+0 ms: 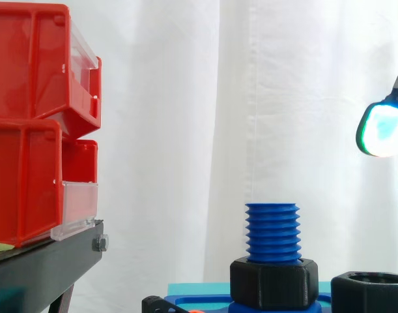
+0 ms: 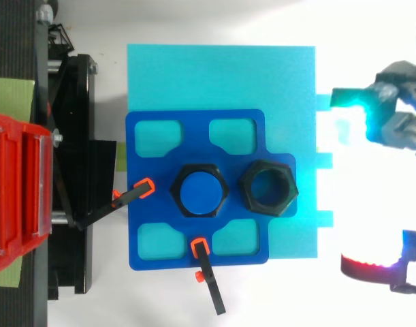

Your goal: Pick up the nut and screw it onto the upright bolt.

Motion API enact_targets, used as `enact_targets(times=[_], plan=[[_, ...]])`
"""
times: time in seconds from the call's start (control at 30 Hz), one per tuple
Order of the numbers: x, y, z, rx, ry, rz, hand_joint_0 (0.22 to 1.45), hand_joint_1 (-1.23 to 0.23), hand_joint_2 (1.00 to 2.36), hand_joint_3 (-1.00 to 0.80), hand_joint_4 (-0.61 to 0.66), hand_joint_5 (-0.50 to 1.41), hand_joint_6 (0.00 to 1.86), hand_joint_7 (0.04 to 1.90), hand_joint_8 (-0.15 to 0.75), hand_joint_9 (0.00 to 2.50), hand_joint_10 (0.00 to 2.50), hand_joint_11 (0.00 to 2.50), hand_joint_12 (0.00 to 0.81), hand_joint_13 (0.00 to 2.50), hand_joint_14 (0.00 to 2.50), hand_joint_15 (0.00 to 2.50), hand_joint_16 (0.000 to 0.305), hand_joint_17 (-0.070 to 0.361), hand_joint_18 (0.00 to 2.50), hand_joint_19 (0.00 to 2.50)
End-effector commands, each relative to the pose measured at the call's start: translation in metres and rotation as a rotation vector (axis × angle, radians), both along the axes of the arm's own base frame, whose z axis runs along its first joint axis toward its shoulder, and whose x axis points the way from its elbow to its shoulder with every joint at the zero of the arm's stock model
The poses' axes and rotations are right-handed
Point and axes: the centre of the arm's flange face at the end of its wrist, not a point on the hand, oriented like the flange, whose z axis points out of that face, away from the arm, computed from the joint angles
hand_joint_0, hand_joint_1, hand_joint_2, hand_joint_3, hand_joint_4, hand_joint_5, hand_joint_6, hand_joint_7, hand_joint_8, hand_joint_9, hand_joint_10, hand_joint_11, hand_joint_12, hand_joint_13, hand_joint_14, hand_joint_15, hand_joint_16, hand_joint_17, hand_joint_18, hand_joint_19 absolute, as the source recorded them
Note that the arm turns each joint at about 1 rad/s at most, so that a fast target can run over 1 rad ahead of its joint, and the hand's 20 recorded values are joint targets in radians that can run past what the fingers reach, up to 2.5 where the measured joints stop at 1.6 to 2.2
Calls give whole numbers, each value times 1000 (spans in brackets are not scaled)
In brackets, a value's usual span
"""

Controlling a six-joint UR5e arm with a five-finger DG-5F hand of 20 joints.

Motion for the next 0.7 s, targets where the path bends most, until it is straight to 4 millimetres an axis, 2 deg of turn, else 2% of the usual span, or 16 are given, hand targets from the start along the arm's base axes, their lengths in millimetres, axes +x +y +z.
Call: enact_targets(times=[0.0,0.07,0.2,0.37,0.67], plan=[[4,13,-8,-8,6,11,451,-472,1000,-500,225,-244,502,792,302,365,2,45,343,157,0,0,39,88,0,0],[10,21,-17,-26,20,14,445,-487,1000,-500,227,-244,502,797,305,364,2,46,346,158,0,0,40,90,0,0],[22,35,-31,-28,32,22,415,-646,1000,-500,220,-257,502,795,291,322,0,47,375,145,0,0,44,99,0,0],[33,46,-34,-28,35,22,396,-717,1000,-500,213,-278,502,786,282,251,2,69,395,112,0,0,49,110,0,0],[35,45,-35,-61,53,21,402,-738,1000,-500,206,-280,502,782,277,215,0,56,397,103,0,0,49,111,0,0]])
